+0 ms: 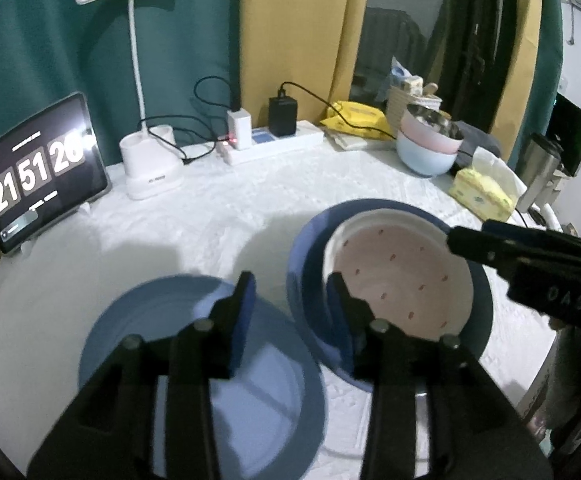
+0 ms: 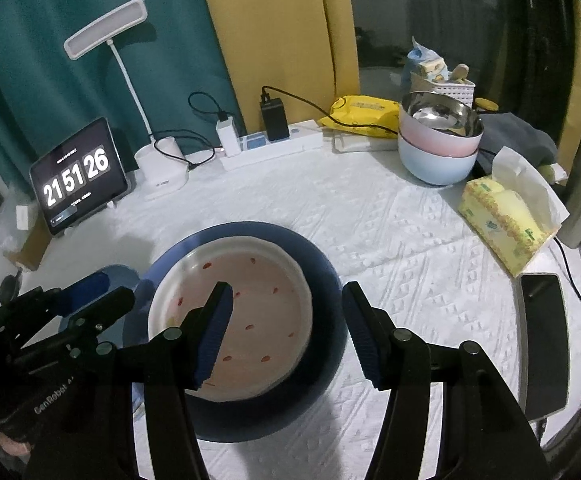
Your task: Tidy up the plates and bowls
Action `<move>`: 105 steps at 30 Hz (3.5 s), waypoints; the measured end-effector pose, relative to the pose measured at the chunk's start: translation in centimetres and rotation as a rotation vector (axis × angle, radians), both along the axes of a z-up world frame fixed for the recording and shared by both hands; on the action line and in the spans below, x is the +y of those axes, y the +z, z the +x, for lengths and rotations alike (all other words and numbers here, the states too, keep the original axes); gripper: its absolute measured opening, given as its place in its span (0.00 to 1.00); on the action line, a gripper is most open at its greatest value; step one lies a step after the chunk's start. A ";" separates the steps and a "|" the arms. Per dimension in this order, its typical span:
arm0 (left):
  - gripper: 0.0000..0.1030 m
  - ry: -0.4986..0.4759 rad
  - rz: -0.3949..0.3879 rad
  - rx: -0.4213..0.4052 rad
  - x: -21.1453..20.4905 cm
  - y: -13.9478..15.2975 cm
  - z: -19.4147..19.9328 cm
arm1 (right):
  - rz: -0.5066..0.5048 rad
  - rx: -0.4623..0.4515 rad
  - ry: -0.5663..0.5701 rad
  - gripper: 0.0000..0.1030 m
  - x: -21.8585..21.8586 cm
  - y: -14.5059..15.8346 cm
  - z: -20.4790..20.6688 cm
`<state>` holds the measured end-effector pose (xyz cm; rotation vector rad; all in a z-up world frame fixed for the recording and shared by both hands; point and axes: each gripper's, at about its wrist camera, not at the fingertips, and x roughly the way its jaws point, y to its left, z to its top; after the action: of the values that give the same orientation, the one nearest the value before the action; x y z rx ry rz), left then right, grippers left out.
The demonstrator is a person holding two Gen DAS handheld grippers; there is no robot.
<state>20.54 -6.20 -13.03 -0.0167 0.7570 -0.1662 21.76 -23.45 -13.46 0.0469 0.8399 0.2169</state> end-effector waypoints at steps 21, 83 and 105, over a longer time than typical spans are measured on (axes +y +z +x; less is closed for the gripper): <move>0.42 0.000 0.021 0.042 -0.3 -1.8 0.3 | 0.004 0.040 -0.068 0.58 -4.7 -2.1 0.9; 0.13 0.024 -0.042 0.030 -2.1 -2.8 0.1 | 0.177 0.078 -0.094 0.10 -4.0 -4.1 0.9; 0.13 -0.014 -0.037 -0.024 -3.2 -1.1 -1.5 | 0.172 0.024 -0.120 0.10 -5.0 -1.8 -1.0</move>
<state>19.08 -9.42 -14.09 -0.0447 0.7302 -0.1935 20.72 -28.48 -15.24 0.2613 0.8374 0.1752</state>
